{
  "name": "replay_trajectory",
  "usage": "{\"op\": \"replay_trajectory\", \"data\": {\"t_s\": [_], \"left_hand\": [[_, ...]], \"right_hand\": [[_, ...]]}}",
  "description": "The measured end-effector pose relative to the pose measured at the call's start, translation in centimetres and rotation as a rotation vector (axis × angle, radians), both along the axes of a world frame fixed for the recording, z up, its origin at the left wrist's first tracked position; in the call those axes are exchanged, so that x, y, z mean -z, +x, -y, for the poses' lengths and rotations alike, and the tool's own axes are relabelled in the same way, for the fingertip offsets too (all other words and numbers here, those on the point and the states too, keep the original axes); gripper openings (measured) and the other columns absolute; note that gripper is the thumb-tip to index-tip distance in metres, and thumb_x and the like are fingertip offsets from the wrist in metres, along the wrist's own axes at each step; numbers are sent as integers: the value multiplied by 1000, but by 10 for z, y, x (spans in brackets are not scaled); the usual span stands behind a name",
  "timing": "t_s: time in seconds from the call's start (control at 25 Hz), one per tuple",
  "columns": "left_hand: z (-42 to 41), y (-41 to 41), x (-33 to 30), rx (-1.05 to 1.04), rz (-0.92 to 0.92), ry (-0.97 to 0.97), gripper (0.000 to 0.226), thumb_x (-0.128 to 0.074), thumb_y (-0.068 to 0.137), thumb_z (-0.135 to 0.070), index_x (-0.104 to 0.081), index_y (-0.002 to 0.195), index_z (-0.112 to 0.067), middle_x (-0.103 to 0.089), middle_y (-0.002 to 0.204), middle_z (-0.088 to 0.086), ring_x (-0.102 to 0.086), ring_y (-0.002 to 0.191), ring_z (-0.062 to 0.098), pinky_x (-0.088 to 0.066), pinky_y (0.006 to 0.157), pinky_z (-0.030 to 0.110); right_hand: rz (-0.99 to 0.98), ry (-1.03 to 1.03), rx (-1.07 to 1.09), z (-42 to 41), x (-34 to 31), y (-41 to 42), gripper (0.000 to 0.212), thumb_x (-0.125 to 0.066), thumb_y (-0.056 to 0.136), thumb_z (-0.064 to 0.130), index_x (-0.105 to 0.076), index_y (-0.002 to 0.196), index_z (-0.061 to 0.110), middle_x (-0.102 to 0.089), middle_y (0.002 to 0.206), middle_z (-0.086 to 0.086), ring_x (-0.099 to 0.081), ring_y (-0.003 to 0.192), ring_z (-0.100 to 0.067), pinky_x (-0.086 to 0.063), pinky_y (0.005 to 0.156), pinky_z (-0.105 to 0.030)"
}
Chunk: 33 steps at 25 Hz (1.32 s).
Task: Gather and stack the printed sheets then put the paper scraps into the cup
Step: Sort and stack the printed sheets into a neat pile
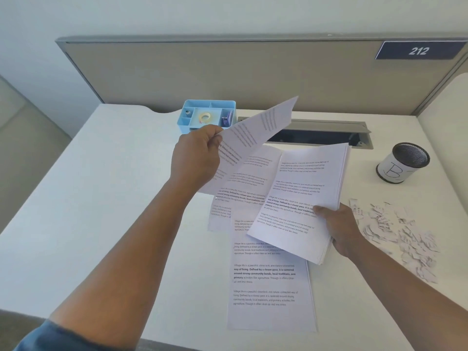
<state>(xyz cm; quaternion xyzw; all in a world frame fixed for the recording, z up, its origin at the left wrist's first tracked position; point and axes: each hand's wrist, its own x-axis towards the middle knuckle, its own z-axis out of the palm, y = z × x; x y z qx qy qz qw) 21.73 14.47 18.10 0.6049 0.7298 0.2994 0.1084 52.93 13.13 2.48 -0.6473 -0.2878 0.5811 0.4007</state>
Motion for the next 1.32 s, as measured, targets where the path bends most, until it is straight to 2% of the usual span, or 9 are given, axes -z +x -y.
{"op": "replay_trajectory", "data": {"t_s": [0.12,0.28,0.44,0.6,0.76,0.92,1.12,1.32], "left_hand": [[2,-6,-8,-2,-28,42,28,-48,106,-27,-71,121,-28,-75,104,-1,-58,83,21,-42,65,28],[6,-15,-18,3,60,116,25,-49,104,-25,-73,112,-25,-75,94,-1,-63,85,28,-52,70,37],[12,-24,-28,-3,118,169,25,-50,103,-21,-73,111,-23,-74,90,-3,-64,81,25,-54,72,42],[18,-28,-38,-3,181,183,23,-52,102,-20,-74,105,-24,-75,87,-7,-67,82,23,-56,71,40],[17,-34,-26,-25,460,68,18,-57,102,-20,-75,100,-23,-77,85,-10,-74,81,17,-59,73,34],[18,-40,8,-90,786,-153,17,-60,102,-13,-74,94,-19,-78,81,-7,-74,73,15,-59,63,27],[25,-46,43,-89,817,-359,15,-57,103,-9,-71,105,-14,-79,96,6,-76,83,26,-64,78,42],[27,-52,53,10,830,-470,34,-47,102,4,-63,121,-20,-79,103,4,-78,88,26,-64,77,46]], "right_hand": [[-3,23,0,1,-6,-8,18,-66,93,1,-70,98,19,-76,97,-1,-72,86,-23,-56,75,-34],[-9,33,-3,3,-12,-15,17,-68,93,4,-71,102,18,-77,103,-3,-73,92,-26,-58,84,-41],[-26,46,-6,6,-19,-22,18,-68,93,3,-71,103,17,-78,103,-4,-73,95,-28,-58,88,-45],[-48,54,1,10,-25,-32,20,-68,93,3,-72,106,16,-78,106,-6,-74,95,-29,-58,84,-43],[-133,81,-26,19,-33,-43,23,-67,94,2,-72,112,14,-79,107,-6,-76,94,-27,-59,82,-41],[-210,88,-61,25,-44,-52,24,-65,94,2,-71,116,8,-78,109,-11,-76,94,-29,-63,76,-42],[-311,73,-94,33,-55,-63,26,-62,95,2,-70,119,7,-77,111,-13,-76,94,-30,-63,73,-43],[-369,52,-92,41,-57,-69,32,-61,99,20,-65,130,9,-74,121,-14,-72,109,-35,-61,85,-53]]}}
